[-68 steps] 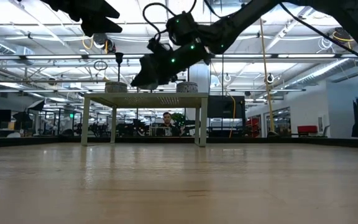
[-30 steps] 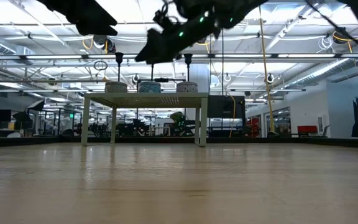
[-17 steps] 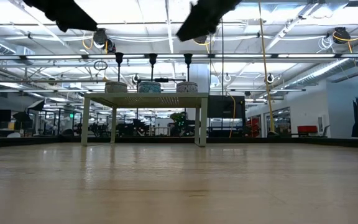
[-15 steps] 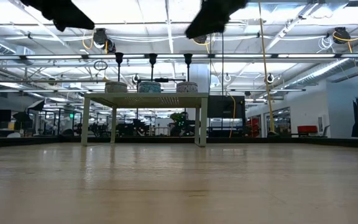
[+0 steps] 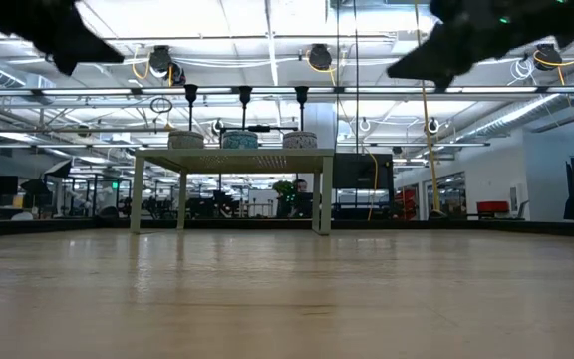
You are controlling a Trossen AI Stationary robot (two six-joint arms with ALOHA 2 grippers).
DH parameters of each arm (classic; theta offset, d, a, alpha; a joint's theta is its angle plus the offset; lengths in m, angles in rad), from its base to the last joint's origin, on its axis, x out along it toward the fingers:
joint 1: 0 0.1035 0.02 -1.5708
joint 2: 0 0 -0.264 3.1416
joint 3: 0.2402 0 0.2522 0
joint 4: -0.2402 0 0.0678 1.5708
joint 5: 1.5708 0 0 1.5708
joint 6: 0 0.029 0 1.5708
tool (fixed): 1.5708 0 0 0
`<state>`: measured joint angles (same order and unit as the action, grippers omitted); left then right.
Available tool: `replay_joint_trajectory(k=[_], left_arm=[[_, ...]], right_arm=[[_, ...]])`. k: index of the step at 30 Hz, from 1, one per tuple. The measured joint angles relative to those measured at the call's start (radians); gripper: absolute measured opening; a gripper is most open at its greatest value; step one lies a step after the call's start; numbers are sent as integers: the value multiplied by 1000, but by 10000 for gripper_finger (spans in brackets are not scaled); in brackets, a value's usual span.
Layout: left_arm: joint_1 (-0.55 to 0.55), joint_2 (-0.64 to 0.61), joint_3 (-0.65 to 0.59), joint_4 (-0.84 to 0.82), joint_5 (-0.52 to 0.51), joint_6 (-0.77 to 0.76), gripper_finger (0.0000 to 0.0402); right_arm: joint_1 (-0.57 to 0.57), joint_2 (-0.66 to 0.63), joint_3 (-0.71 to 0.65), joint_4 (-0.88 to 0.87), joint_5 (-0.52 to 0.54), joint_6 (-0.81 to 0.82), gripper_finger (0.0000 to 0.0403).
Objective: Pick & Place candle stick holders
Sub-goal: Return to Home Position
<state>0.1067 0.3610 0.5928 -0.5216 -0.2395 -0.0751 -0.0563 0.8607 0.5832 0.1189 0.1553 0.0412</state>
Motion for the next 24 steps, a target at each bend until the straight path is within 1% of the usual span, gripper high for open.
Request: replay_joint_trajectory(k=[3, 6, 7, 9, 12, 15, 18, 20, 22, 24], left_arm=[[0, -58, -88, 20, -59, -40, 15], [0, -111, -178, 107, -88, -20, 7], [0, -126, -210, 155, -70, 0, 4], [0, -143, -274, 251, -2, 29, 5], [0, -148, -357, 388, 67, 56, 17], [0, -148, -415, 466, 74, 79, 18], [0, -147, -461, 527, 74, 95, 6], [0, -148, -496, 607, 76, 117, 4], [0, -148, -535, 676, 88, 133, 10], [0, -148, -572, 732, 91, 138, 18]], right_arm=[[-1, -109, -98, 14, 0, 0, 1], [-2, -208, -182, 50, 1, 0, 1], [-2, -239, -206, 60, 1, 0, 1], [-2, -294, -260, 69, 0, -1, 1], [-2, -362, -347, 117, -2, 0, 1], [-2, -419, -422, 187, -2, 0, 1], [-2, -466, -478, 239, -3, -2, 1], [-2, -493, -498, 254, -29, -23, 1], [-2, -516, -508, 259, -59, -38, 1], [-2, -535, -511, 257, -65, -40, 1]])
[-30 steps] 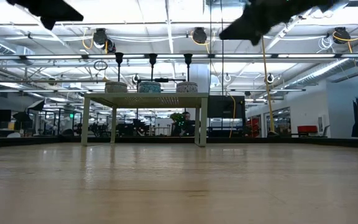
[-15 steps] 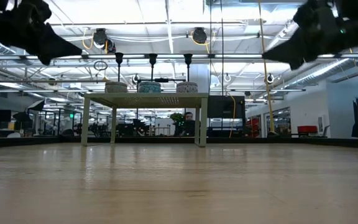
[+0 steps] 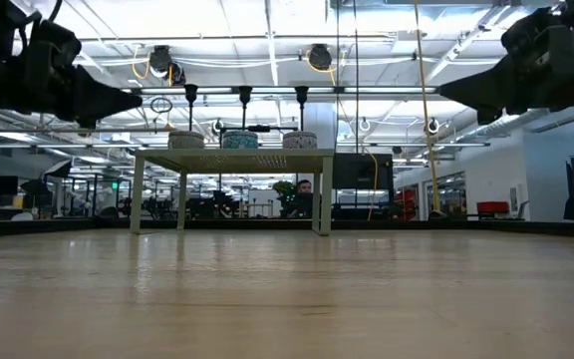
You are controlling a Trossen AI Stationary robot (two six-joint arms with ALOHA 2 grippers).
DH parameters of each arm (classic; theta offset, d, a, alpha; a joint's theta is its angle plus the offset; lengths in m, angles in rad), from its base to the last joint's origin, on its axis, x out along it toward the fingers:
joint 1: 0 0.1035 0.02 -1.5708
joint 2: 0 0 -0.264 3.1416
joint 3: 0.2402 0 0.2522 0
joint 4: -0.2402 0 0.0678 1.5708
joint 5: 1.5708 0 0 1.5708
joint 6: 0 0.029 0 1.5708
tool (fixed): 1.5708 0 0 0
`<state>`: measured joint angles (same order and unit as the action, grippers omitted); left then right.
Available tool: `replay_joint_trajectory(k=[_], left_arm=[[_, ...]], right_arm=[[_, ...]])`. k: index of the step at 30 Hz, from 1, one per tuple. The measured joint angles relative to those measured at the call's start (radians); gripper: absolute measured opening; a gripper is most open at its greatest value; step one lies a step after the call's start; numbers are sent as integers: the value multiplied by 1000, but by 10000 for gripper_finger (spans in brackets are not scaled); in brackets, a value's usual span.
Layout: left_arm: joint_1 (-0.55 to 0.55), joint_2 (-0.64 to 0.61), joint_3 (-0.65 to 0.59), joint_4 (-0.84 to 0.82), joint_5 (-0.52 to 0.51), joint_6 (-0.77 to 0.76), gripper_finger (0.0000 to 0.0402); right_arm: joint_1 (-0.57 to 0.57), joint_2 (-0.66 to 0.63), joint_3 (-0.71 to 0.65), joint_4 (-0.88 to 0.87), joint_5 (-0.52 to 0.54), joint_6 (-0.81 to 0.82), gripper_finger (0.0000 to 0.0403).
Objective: Pick & Place candle stick holders
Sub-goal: Return to Home Position
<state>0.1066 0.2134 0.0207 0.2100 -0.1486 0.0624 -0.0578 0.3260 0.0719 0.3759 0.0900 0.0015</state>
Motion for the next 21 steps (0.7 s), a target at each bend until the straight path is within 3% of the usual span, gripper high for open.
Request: replay_joint_trajectory(k=[9, 21], left_arm=[[0, 2, -6, -35, 10, 8, 4], [0, 2, -5, -110, 9, 25, 34]], right_arm=[[0, -76, -2, -122, 11, -8, 1], [0, -77, -4, -206, 13, -30, 3]])
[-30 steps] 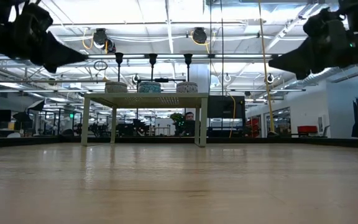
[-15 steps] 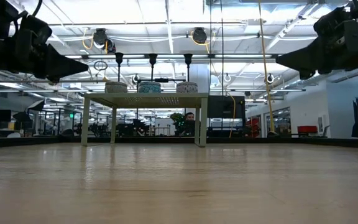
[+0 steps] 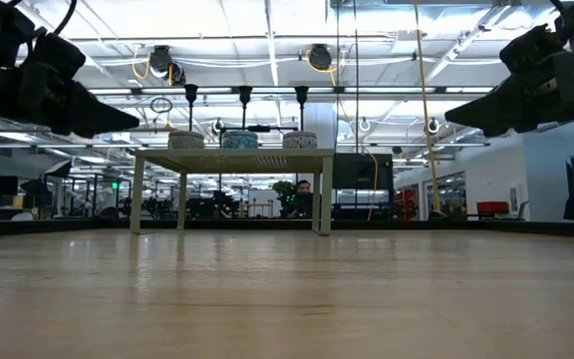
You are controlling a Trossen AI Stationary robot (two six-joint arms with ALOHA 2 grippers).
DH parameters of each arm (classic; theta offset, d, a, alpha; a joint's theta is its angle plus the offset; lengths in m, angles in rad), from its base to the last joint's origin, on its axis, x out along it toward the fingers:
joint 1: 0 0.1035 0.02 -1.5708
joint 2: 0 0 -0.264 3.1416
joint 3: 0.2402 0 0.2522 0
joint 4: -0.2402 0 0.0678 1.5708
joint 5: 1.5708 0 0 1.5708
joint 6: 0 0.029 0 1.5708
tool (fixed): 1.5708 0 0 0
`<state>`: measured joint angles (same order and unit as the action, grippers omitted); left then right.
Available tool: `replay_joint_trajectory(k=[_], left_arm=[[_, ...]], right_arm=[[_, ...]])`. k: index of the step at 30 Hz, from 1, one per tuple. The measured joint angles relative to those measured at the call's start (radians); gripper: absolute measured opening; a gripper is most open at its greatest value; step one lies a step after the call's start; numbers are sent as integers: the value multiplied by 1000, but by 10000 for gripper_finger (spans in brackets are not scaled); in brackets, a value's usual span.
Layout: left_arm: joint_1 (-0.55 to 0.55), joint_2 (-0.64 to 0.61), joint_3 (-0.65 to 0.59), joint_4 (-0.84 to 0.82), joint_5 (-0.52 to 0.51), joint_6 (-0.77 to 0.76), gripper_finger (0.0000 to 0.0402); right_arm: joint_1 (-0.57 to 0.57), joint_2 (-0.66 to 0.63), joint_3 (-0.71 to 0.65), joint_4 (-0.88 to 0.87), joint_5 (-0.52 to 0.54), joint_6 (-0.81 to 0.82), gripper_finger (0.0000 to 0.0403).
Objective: Pick & Place candle stick holders
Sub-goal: Return to Home Position
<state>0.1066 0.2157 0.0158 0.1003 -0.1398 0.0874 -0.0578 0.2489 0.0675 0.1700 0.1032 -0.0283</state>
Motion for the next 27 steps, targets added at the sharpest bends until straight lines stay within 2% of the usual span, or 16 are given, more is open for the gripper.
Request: replay_joint_trajectory(k=[16, 27], left_arm=[[0, 0, 0, -30, 0, -44, 4], [0, 0, 0, -29, 0, -44, 41]], right_arm=[[0, 0, -1, 1, 0, -2, 4], [0, 0, -1, 1, 0, -2, 4]])
